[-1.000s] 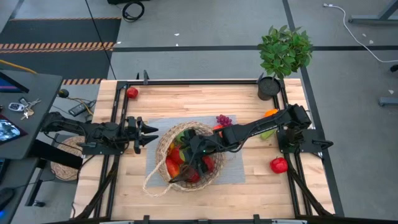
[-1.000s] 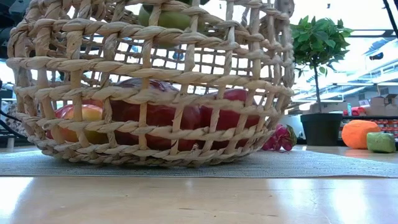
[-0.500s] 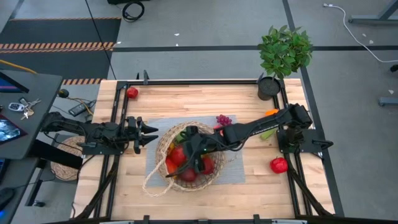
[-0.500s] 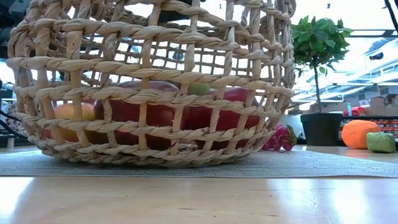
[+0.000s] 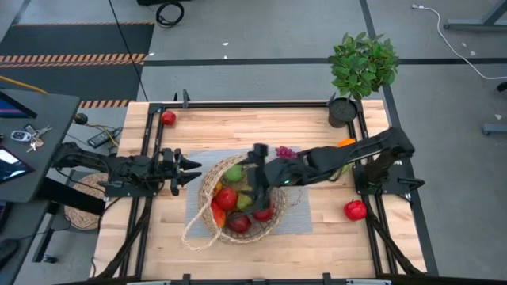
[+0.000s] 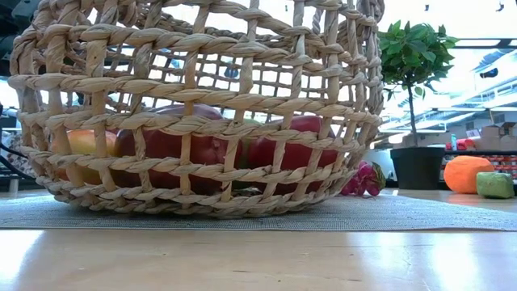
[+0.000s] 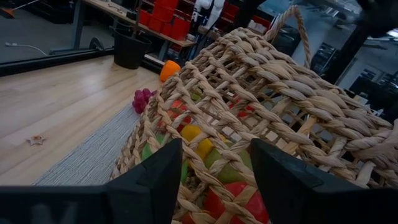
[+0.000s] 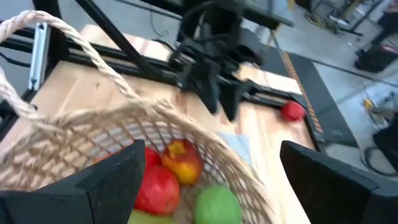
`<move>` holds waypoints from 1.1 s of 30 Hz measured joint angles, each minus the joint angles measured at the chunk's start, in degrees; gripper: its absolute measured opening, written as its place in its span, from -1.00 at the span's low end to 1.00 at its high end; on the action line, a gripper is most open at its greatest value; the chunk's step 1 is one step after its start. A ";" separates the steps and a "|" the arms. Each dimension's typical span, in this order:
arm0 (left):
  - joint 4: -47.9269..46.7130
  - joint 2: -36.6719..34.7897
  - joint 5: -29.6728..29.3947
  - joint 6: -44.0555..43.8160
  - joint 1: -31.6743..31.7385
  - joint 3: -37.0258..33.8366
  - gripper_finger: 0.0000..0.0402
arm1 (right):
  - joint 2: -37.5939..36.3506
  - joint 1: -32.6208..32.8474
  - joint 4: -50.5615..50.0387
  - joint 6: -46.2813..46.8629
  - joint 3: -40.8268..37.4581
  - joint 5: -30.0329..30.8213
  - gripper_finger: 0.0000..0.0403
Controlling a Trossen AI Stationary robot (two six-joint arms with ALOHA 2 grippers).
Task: Build produce basket
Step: Put the orange into the brown basket
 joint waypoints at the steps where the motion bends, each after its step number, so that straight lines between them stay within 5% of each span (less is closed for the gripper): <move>1: 0.02 0.00 0.02 0.00 0.01 0.00 -0.03 | -1.16 0.06 -1.75 0.34 0.00 0.84 0.86; 18: 0.03 -0.02 0.00 -0.01 -0.01 0.00 -0.03 | -15.83 3.50 -40.68 31.81 0.00 6.82 0.85; 33: 0.04 0.00 0.00 -0.01 -0.01 0.00 -0.04 | -18.05 16.44 -52.09 56.02 -5.97 10.55 0.85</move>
